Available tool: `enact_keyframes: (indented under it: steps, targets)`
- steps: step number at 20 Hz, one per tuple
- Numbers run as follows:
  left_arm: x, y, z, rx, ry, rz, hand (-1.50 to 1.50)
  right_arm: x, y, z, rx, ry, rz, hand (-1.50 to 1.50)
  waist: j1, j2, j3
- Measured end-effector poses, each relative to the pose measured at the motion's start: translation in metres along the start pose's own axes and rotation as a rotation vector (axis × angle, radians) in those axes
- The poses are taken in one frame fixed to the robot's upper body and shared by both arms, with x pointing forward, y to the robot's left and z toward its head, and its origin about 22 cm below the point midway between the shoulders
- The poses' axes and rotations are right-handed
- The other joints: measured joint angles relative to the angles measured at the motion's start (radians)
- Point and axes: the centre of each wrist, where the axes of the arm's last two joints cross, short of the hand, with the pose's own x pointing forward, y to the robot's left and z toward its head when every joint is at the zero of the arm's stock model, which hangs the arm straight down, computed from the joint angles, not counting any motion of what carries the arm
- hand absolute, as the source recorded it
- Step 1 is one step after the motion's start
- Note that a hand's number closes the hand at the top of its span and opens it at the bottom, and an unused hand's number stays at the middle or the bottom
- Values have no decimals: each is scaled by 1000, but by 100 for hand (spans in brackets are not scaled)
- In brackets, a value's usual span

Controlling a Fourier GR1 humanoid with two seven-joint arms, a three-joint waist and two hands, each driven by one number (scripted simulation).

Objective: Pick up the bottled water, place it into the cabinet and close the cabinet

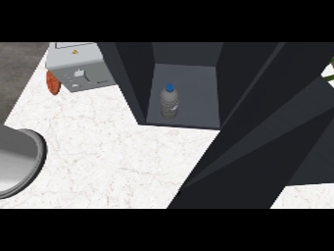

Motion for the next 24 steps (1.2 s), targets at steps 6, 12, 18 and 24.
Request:
enact_keyframes:
  steps: [6, 12, 18, 24]
  targets:
    - [16, 14, 10, 1, -2, 2, -150, 8, 10, -49, 1, 19, -88, 150, -8, 5, 2]
    - [30, 35, 21, 16, -9, 3, -150, 13, -7, -98, 0, 34, -157, 150, -18, 6, 0]
    - [42, 44, 32, 21, -23, 1, -150, 32, -43, -138, -3, -9, -237, 150, -28, 1, -1]
    - [56, 51, 42, 37, -31, 2, -150, 36, -83, -177, 13, -46, -259, 150, -36, -7, 0]
